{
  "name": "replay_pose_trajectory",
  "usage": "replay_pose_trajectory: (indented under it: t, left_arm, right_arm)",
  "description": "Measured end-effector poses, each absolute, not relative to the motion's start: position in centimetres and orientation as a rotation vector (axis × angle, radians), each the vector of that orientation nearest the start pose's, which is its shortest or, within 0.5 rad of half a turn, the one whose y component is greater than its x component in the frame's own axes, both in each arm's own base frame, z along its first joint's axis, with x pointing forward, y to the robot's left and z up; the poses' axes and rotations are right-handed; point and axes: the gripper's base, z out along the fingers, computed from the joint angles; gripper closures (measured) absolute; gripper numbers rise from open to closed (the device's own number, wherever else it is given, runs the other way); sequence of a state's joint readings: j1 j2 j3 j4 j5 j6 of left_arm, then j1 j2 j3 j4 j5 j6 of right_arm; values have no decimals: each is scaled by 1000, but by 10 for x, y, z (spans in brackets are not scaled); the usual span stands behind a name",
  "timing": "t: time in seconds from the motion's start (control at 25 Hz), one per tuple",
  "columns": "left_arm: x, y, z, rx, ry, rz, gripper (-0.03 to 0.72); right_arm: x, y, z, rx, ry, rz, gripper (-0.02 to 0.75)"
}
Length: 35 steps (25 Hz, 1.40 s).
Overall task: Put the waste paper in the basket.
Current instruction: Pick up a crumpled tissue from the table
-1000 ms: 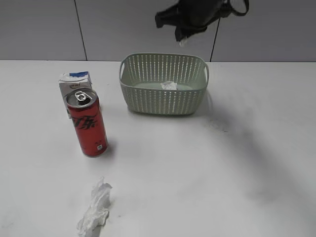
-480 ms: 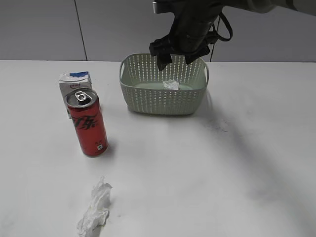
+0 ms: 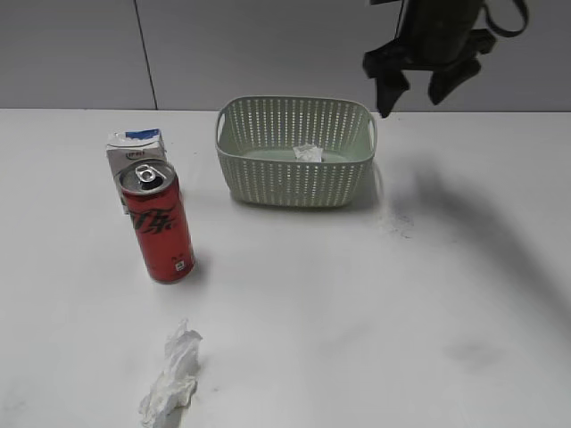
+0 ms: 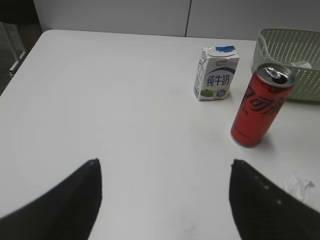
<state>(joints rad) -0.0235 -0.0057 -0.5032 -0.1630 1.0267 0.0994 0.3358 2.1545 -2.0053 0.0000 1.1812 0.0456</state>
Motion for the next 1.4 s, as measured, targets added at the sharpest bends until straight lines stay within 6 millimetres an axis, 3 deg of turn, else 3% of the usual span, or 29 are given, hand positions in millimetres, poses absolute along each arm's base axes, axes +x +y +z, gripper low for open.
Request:
replay_pose_trajectory:
  t: [0.12, 0.28, 0.52, 0.64, 0.8, 1.08, 1.4]
  left_arm:
    - [-6, -13, 282, 128, 1990, -145, 100]
    - [-6, -13, 282, 128, 1990, -145, 100]
    - [-6, -13, 282, 129, 1990, -144, 100]
    - [-6, -13, 282, 128, 1990, -144, 100]
    - [-6, -13, 282, 127, 1990, -145, 100]
    - [-4, -13, 282, 128, 2008, -146, 100]
    - [23, -16, 294, 160, 2149, -213, 100]
  right_arm:
    - [441, 117, 281, -348, 2755, 26, 145]
    - [412, 69, 322, -277, 2707, -85, 145]
    - [331, 9, 350, -167, 2724, -138, 146]
    - [280, 3, 348, -166, 2709, -136, 146]
    - [214, 6, 353, -144, 2555, -56, 146]
    - [117, 5, 327, -121, 2389, 1, 146]
    - [52, 3, 279, -114, 2274, 3, 146]
